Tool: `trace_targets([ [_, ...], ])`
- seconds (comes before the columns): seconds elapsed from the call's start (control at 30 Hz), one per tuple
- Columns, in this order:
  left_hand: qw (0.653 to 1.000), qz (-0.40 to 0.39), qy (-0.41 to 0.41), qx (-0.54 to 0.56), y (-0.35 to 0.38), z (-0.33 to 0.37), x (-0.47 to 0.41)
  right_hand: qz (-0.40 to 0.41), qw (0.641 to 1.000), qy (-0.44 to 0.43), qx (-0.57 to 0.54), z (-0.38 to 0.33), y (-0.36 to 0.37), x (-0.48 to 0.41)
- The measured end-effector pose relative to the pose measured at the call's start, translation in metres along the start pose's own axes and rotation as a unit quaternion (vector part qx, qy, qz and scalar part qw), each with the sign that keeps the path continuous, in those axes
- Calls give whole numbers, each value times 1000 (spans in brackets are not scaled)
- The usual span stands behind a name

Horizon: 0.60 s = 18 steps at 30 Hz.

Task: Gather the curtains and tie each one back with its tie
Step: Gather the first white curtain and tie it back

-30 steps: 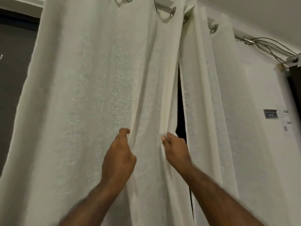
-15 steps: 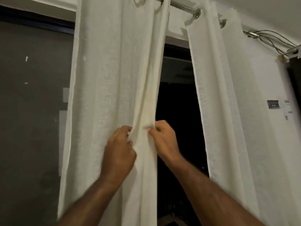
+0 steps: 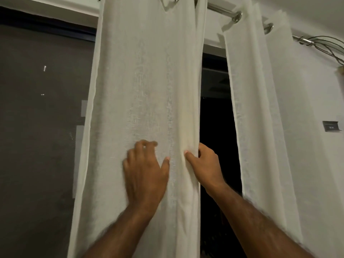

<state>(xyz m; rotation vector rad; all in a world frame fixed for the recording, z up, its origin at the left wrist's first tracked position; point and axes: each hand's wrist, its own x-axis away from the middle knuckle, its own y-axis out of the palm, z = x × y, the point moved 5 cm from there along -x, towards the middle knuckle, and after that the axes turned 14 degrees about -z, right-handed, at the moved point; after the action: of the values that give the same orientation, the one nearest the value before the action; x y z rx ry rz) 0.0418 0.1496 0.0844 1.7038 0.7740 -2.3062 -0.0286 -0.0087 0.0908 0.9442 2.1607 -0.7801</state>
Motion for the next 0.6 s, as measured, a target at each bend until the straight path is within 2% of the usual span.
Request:
trace_targets([
  [0.07, 995, 42, -59, -67, -10, -12, -6, 3, 1000, 13, -3, 4, -1, -2],
  [0.13, 992, 42, -107, -58, -15, -23, -10, 3, 1000, 23, -9, 8, 0, -6],
  [0.3, 979, -35, -162, 116, -6, -41, -14, 12, 998, 53, -45, 25, -4, -19],
  [0.47, 983, -67, -81, 152, -1, -23, -10, -21, 990, 88, -110, 40, 8, -33],
  [0.6, 991, -104, -5, 83, 16, -8, -11, -9, 988, 76, -134, 41, 13, -39],
])
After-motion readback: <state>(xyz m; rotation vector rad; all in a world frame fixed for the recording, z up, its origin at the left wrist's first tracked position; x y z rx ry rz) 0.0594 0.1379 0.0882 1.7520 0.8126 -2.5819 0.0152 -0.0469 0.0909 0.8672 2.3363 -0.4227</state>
